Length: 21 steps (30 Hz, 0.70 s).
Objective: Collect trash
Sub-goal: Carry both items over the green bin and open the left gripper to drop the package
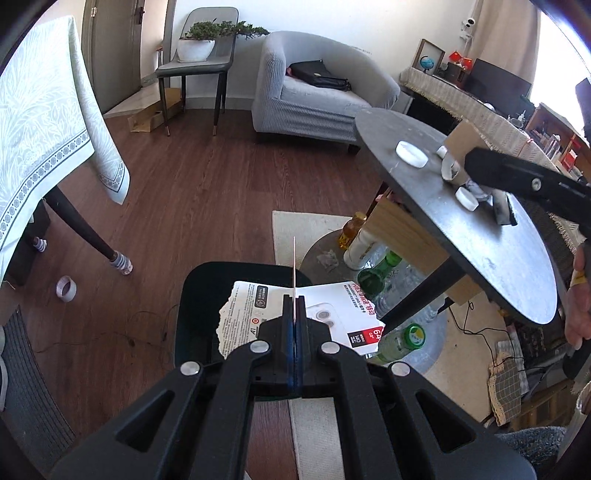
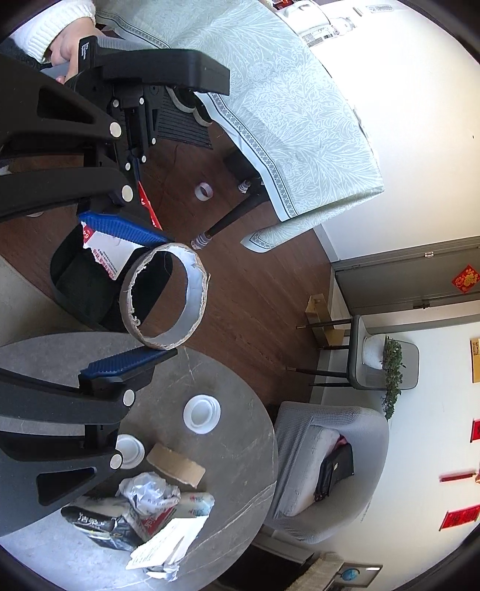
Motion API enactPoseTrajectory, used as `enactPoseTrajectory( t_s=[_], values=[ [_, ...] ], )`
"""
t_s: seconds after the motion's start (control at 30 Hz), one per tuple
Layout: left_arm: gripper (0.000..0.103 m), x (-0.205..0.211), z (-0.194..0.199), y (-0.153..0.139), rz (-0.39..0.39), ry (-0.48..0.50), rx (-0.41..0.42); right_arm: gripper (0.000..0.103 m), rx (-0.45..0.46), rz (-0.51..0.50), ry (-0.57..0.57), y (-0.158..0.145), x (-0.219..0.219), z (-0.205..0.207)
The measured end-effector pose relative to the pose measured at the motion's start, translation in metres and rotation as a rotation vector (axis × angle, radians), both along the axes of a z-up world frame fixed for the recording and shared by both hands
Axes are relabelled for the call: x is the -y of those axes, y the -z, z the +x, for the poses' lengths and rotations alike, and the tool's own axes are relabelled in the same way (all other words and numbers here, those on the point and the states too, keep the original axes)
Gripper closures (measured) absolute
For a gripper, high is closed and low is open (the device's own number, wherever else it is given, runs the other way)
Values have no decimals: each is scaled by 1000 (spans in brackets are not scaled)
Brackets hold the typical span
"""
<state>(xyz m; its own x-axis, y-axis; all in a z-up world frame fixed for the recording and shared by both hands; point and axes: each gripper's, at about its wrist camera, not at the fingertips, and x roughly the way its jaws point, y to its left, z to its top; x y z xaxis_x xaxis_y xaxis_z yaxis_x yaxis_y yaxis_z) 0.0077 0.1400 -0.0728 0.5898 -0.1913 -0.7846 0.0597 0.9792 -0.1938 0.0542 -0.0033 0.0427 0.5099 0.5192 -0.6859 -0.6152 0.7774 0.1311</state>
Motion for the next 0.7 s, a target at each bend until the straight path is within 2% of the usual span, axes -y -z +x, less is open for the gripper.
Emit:
enactPoseTrajectory(
  t_s=[0.3,0.53,0.63,0.67,0.7],
  values=[
    [101,-29,7,40,10,-49,-109,49,-50,-31,-37,17,-37,8],
    [99,-44,12,56,-9,-72,-159,49,-98,-73,-68,38,-64,11],
    [79,-47,10,53,-24,-68,-144,49,-127,-96,-69,51,-72,15],
    [68,-48,8,51,-19,-71,-132,49,-136,-109,-70,55,-74,16],
    [66,-48,5,49,-18,-73,-121,49,-144,-123,-72,60,-77,17]
  ],
)
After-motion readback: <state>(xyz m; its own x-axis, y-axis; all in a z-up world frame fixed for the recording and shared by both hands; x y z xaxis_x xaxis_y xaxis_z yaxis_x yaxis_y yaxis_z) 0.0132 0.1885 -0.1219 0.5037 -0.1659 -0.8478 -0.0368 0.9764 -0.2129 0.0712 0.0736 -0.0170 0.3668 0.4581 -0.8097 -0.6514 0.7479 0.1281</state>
